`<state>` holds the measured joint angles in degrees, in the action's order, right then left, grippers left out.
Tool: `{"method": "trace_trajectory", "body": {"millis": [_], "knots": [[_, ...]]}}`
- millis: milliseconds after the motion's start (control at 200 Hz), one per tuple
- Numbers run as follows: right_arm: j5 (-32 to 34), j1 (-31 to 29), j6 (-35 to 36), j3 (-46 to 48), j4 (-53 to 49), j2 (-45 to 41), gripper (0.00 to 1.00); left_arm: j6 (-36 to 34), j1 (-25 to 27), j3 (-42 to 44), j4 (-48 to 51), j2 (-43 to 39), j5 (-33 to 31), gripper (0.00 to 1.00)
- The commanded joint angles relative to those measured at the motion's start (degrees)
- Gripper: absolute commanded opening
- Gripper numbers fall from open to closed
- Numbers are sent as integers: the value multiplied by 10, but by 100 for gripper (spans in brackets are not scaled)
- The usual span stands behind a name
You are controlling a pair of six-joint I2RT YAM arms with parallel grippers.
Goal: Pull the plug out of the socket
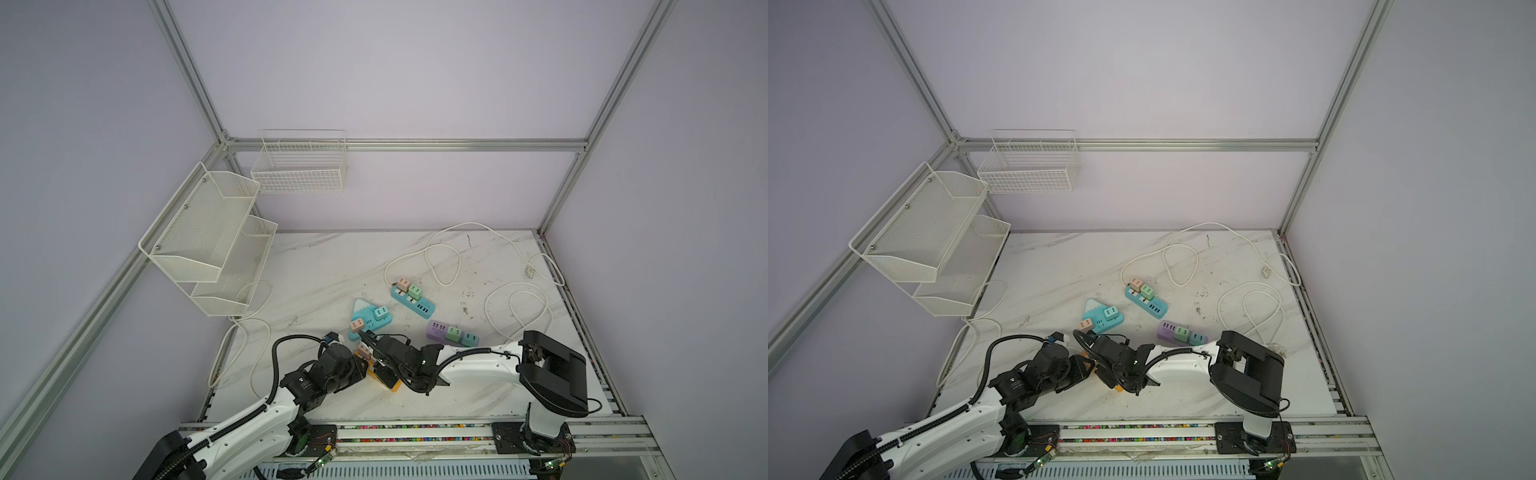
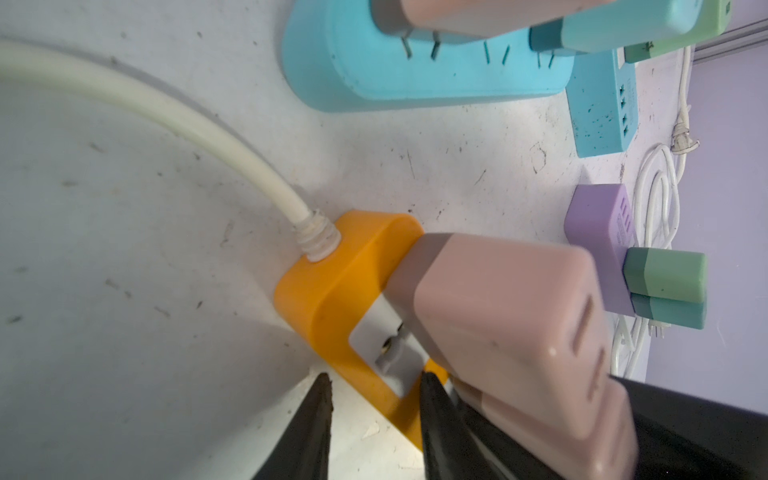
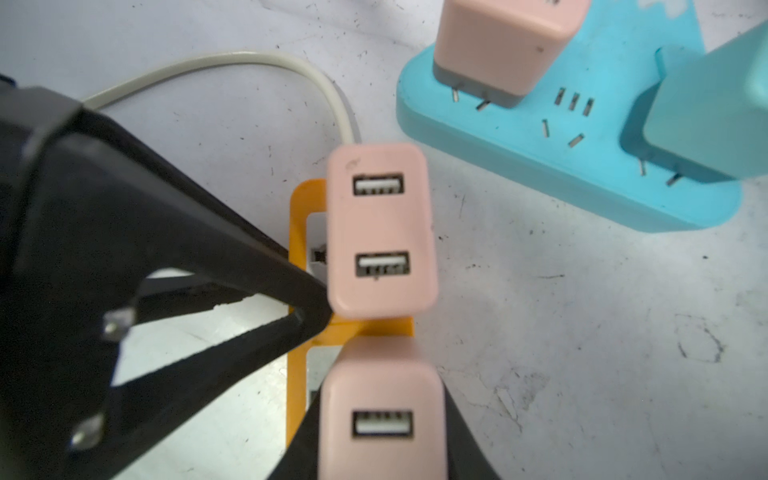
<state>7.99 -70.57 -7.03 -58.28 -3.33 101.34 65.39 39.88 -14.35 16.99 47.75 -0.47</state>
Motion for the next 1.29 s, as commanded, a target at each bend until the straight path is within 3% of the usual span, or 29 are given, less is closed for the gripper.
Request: {"method": "trace_trajectory", "body": {"millis": [0,250,365,830,1290], "knots": [[29,-2,8,-1,-8,-22,19,-3,2,24,100,18,-12,34],[-7,-2,-8,8,25,-43,19,-5,2,24,100,22,-12,34],[34,1,-3,20,22,-51,19,-4,3,25,100,22,-12,34],[3,15,-18,46,29,-109,17,-18,3,-6,95,18,-6,35],[-95,76,-188,112,52,-206,18,-81,3,-105,96,4,-7,45]]}}
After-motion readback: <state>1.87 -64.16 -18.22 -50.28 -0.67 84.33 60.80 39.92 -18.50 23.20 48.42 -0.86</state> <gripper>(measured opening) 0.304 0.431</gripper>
